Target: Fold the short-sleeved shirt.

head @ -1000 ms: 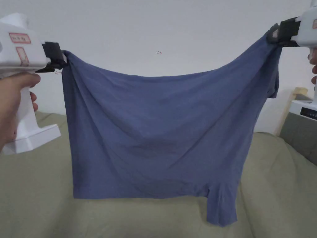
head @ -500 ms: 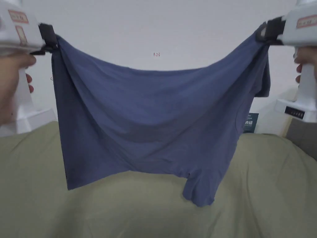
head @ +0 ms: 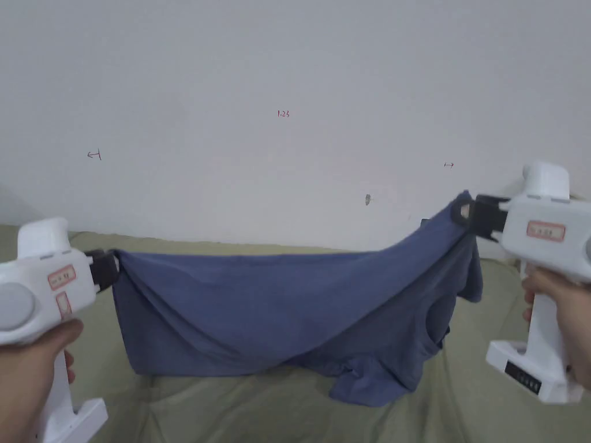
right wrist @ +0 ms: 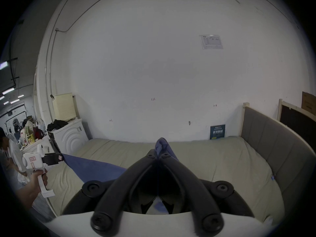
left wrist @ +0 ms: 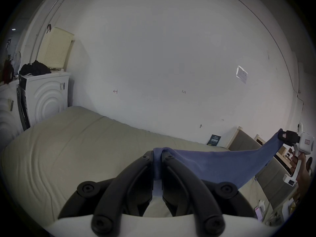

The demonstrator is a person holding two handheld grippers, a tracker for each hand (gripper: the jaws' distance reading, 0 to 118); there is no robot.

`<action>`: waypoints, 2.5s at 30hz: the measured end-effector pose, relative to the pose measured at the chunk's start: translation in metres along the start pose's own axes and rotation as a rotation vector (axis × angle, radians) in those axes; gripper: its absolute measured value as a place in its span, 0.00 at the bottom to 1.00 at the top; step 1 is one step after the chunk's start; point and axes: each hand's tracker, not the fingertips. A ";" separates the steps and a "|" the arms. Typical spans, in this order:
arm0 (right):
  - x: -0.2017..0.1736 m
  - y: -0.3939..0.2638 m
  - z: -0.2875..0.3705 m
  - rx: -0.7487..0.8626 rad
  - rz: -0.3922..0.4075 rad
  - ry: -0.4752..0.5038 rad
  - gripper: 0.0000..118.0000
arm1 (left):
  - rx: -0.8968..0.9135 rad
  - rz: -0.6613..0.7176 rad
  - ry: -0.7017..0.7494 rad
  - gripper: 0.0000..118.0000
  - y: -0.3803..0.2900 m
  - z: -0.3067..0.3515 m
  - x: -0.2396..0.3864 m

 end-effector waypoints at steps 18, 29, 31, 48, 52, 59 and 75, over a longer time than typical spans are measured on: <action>0.021 -0.371 0.172 -0.573 -0.224 -0.185 0.41 | -0.460 0.048 0.099 0.25 -0.275 0.146 -0.093; -0.056 -0.317 0.304 -0.247 -0.273 -0.039 1.00 | -0.203 -0.044 0.030 1.00 -0.241 0.310 -0.059; -0.072 -0.323 0.319 -0.249 -0.257 -0.047 1.00 | -0.226 -0.061 0.037 0.99 -0.241 0.327 -0.050; -0.115 -0.350 0.300 -0.452 -0.181 -0.020 0.00 | -0.536 -0.259 0.004 0.99 -0.268 0.190 -0.096; -0.119 -0.347 0.288 -0.481 -0.172 -0.038 0.00 | -0.618 -0.297 0.025 0.99 -0.269 0.143 -0.111; -0.110 -0.342 0.276 -0.512 -0.188 -0.081 0.00 | -0.700 -0.398 -0.025 0.71 -0.279 0.108 -0.101; -0.034 -0.346 0.179 -0.630 0.020 -0.210 1.00 | -0.709 -0.292 0.006 0.12 -0.240 0.131 -0.071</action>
